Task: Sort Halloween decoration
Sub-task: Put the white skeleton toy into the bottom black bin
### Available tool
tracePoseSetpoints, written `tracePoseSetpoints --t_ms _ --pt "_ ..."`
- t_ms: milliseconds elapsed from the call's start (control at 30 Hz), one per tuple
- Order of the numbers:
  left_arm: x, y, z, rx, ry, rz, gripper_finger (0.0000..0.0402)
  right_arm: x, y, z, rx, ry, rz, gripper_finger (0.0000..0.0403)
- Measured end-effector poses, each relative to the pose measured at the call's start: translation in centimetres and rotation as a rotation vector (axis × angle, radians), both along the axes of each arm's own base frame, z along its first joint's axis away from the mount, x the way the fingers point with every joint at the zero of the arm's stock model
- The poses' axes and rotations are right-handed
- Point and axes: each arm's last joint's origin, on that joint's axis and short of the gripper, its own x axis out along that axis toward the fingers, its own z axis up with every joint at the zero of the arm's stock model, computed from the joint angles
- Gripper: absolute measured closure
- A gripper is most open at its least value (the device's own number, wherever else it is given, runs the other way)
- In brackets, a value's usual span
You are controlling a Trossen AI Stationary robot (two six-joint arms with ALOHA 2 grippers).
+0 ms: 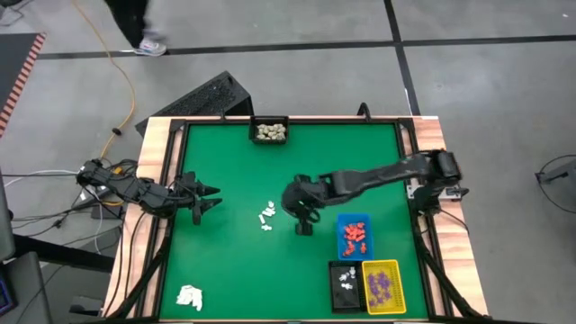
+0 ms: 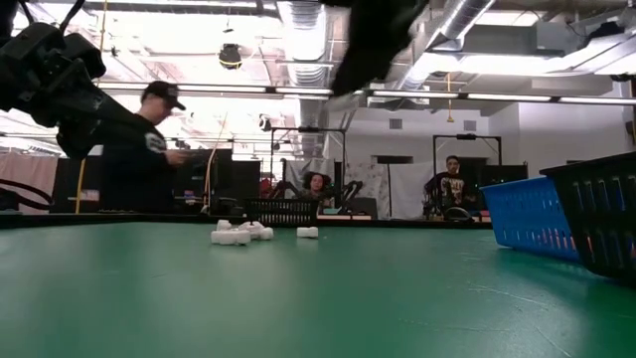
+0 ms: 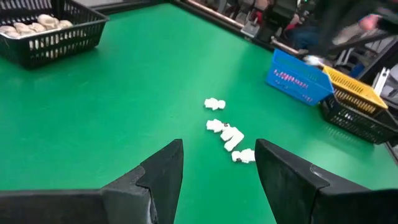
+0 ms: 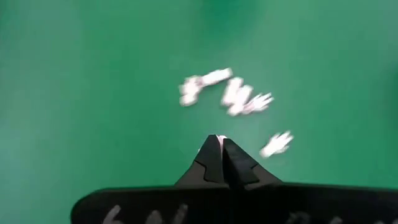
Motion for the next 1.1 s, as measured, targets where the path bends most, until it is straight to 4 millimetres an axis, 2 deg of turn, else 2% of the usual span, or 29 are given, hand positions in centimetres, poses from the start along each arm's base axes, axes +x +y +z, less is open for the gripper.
tracePoseSetpoints --t_ms 100,233,400,600,733,900,1000,1100 --pt "0.0 0.0 0.0 -0.002 0.0 0.004 0.0213 -2.5 3.0 1.5 0.071 0.042 -0.012 0.0403" --pt "0.0 0.0 0.0 -0.001 0.0 0.005 0.0213 -5.5 7.5 2.2 0.155 0.103 -0.026 0.0403" --pt "0.0 0.0 0.0 -0.01 -0.002 0.007 0.0213 -7.9 12.8 1.3 0.248 0.175 -0.065 0.0403" --pt "0.0 0.0 0.0 -0.013 -0.004 0.009 0.0213 -10.0 17.4 -1.2 0.31 0.287 -0.173 0.0403" --pt "0.0 0.0 0.0 -0.012 -0.004 0.011 0.0213 -10.6 19.2 -3.8 0.255 0.362 -0.233 0.0403" --pt "0.0 0.0 0.0 -0.013 -0.005 0.011 0.0213 -10.4 19.9 -6.9 0.186 0.499 -0.245 0.0403" --pt "0.0 0.0 0.0 -0.015 -0.005 0.011 0.0213 -10.2 19.8 -7.4 0.188 0.535 -0.244 0.0397" --pt "0.0 0.0 0.0 -0.015 -0.005 0.011 0.0213 -10.0 19.5 -7.3 0.193 0.539 -0.251 0.0373"
